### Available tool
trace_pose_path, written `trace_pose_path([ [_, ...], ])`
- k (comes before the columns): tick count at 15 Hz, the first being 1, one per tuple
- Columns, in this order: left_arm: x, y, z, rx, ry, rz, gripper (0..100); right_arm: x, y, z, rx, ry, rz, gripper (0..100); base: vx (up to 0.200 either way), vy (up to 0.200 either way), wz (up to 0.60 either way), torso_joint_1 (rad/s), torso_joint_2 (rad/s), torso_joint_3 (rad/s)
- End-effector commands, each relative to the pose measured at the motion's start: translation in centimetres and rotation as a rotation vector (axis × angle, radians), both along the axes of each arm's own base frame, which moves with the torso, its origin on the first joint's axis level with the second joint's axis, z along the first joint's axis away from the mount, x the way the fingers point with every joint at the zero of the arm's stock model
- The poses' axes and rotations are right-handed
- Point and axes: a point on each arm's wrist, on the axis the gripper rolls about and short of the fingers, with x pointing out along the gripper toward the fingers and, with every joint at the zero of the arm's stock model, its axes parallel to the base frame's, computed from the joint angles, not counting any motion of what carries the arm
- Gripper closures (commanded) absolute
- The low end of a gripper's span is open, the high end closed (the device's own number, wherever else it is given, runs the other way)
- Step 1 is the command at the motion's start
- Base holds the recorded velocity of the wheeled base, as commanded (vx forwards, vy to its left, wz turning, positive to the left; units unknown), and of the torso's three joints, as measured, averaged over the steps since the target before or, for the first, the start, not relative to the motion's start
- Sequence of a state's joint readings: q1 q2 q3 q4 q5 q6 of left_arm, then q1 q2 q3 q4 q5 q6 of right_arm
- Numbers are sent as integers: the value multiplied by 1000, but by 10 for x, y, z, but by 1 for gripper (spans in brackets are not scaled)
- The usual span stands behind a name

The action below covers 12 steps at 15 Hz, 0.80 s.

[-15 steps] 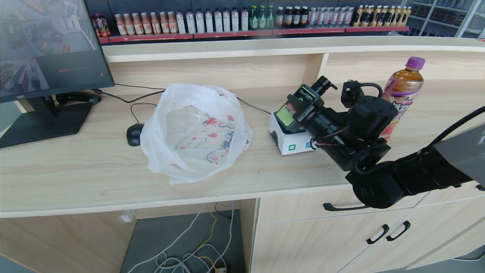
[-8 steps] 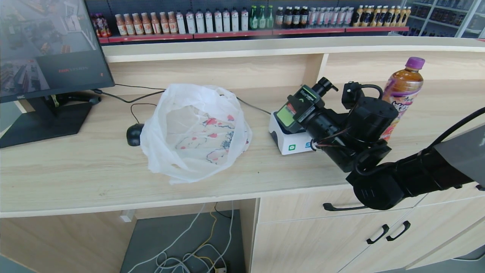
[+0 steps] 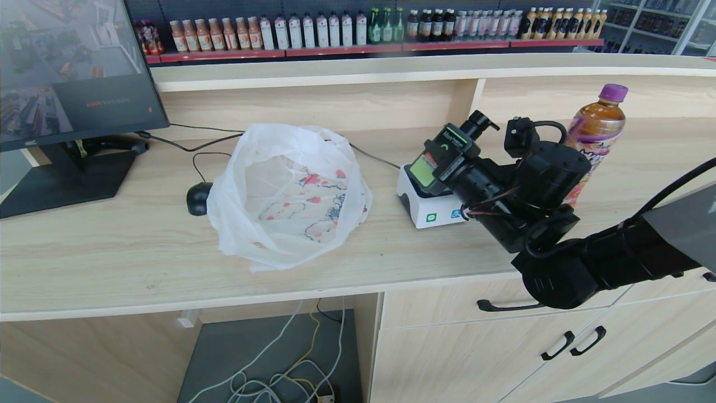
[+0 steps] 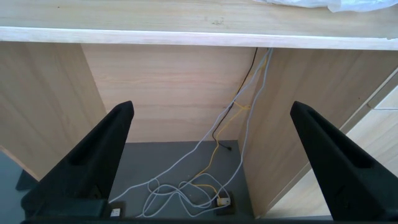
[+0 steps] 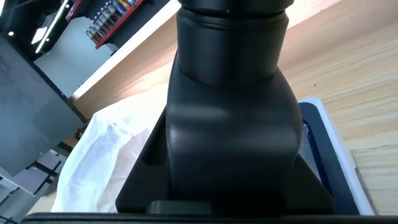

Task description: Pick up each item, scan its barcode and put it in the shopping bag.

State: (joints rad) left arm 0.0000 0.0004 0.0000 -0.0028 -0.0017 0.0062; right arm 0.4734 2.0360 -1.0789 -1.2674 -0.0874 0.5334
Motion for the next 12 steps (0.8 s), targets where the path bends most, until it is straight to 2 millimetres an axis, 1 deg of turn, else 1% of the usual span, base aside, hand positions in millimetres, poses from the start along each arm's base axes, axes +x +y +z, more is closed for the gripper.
trace_pose_path([
  [1,0,0,0,0,1,0,0,-5,-2,12,4,-52,-5,100,0,0,0,0,0,0],
  [4,0,0,0,0,1,0,0,-22,-4,39,-56,-179,-33,100,0,0,0,0,0,0],
  [6,0,0,0,0,1,0,0,-33,-4,47,-108,-236,-53,100,0,0,0,0,0,0],
  [9,0,0,0,0,1,0,0,-48,-6,42,-213,-307,-95,100,0,0,0,0,0,0],
  [11,0,0,0,0,1,0,0,-55,-9,37,-260,-332,-116,100,0,0,0,0,0,0],
  [12,0,0,0,0,1,0,0,-62,-13,23,-298,-330,-127,100,0,0,0,0,0,0],
])
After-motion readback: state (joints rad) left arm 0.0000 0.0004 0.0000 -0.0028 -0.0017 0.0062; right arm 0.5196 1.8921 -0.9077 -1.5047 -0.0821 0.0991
